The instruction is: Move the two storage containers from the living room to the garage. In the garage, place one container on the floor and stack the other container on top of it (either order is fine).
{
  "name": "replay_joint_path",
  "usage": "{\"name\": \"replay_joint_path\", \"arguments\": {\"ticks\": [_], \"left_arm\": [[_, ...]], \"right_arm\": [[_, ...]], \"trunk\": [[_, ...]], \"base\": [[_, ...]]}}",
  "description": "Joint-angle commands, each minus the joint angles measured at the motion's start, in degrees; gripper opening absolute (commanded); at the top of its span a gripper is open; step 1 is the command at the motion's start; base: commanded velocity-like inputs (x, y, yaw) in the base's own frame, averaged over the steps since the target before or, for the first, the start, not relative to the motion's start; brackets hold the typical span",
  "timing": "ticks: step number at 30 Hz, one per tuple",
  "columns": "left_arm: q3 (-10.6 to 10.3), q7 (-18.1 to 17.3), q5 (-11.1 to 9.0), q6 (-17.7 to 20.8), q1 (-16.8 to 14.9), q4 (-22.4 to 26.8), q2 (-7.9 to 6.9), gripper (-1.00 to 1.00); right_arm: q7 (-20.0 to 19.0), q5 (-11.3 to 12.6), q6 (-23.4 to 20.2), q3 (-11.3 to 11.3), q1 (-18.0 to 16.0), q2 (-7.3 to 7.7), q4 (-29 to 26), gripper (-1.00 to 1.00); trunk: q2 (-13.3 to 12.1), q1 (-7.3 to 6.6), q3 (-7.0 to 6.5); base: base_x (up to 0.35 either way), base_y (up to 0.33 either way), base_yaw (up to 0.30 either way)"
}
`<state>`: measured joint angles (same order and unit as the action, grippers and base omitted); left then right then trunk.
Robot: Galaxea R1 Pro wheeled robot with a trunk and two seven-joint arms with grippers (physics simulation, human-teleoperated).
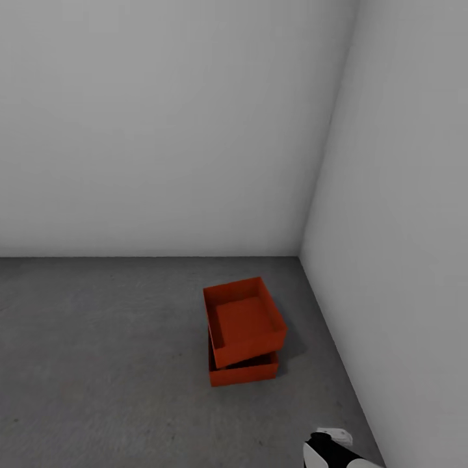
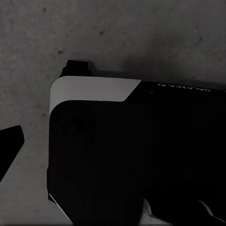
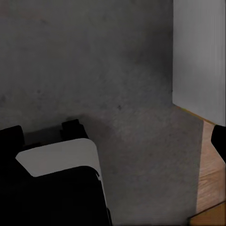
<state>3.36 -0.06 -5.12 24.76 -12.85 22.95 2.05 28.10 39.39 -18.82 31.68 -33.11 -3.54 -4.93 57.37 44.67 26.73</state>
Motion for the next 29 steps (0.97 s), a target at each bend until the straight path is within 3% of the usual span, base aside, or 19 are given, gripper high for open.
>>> {"name": "replay_joint_path", "arguments": {"ticks": [1, 29], "left_arm": [[0.34, -0.01, -0.46, 0.37, 0.12, 0.1, 0.08, 1.0], [0.33, 0.03, -0.51, 0.37, 3.52, 0.01, 0.14, 1.0]], "right_arm": [[0.29, 0.25, -0.43, 0.48, -0.02, 0.02, 0.15, 1.0], [0.29, 0.25, -0.43, 0.48, -0.02, 0.03, 0.62, 1.0]], "trunk": [[0.04, 0.0, 0.06], [0.04, 0.0, 0.06]], "base": [[0.0, 0.0, 0.0], [0.0, 0.0, 0.0]]}}
